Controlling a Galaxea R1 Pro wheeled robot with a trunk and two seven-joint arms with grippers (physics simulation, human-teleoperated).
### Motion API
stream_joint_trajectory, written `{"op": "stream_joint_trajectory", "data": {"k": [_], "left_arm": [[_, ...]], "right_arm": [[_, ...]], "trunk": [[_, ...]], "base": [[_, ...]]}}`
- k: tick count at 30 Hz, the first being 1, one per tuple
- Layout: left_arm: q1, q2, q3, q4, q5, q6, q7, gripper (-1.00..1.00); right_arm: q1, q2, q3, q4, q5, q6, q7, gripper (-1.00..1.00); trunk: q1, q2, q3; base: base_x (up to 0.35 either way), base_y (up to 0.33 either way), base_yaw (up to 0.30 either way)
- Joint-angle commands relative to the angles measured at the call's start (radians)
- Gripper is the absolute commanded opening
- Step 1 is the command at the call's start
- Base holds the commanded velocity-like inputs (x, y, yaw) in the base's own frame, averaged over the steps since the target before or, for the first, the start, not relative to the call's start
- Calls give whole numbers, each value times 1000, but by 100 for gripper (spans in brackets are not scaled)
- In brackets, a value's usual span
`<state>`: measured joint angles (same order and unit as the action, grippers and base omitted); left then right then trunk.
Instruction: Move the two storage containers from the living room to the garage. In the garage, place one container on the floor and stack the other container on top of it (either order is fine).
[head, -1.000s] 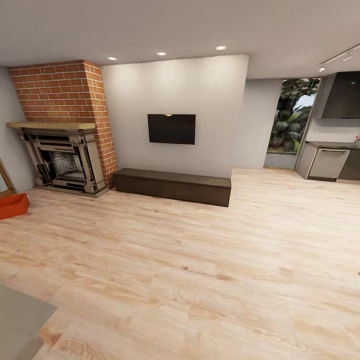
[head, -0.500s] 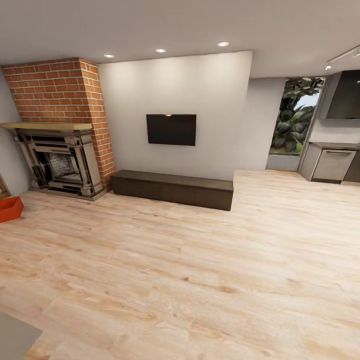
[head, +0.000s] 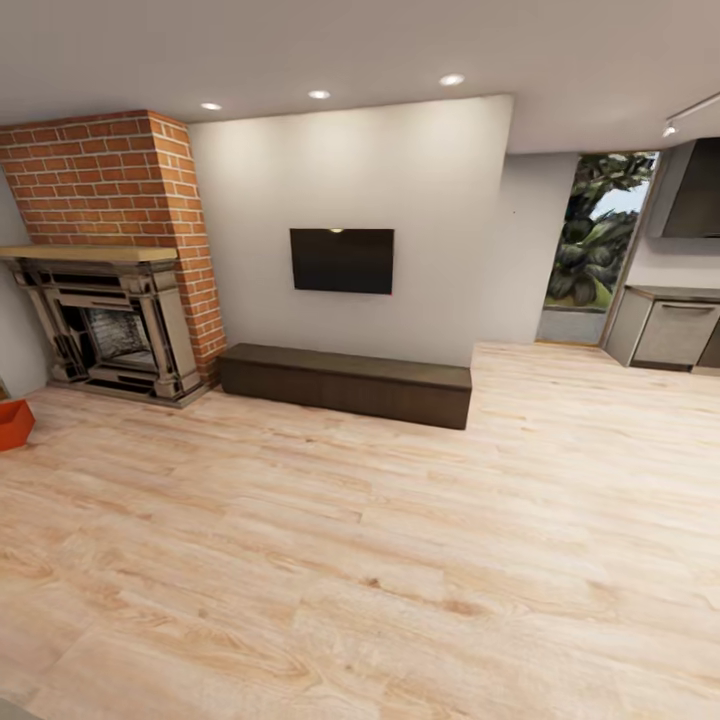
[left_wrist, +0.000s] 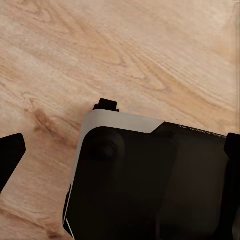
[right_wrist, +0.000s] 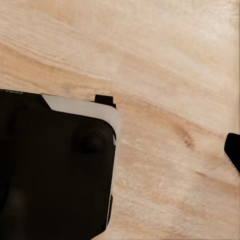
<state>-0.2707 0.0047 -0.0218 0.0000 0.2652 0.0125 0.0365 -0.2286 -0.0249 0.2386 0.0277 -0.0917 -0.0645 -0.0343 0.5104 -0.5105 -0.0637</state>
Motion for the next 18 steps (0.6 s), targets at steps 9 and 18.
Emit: {"op": "stream_joint_trajectory", "data": {"k": [9,18], "left_arm": [[-1,0,-3,0,6,1,2,100],[-1,0,-3,0,6,1,2,100]], "right_arm": [[-1,0,8,3,-10,-6,-1,100],[-1,0,7,3,-10,-6,-1,100]], "trunk": [[1,-2,-2],[1,-2,-2]], "base": [[324,0,30],[324,0,240]]}}
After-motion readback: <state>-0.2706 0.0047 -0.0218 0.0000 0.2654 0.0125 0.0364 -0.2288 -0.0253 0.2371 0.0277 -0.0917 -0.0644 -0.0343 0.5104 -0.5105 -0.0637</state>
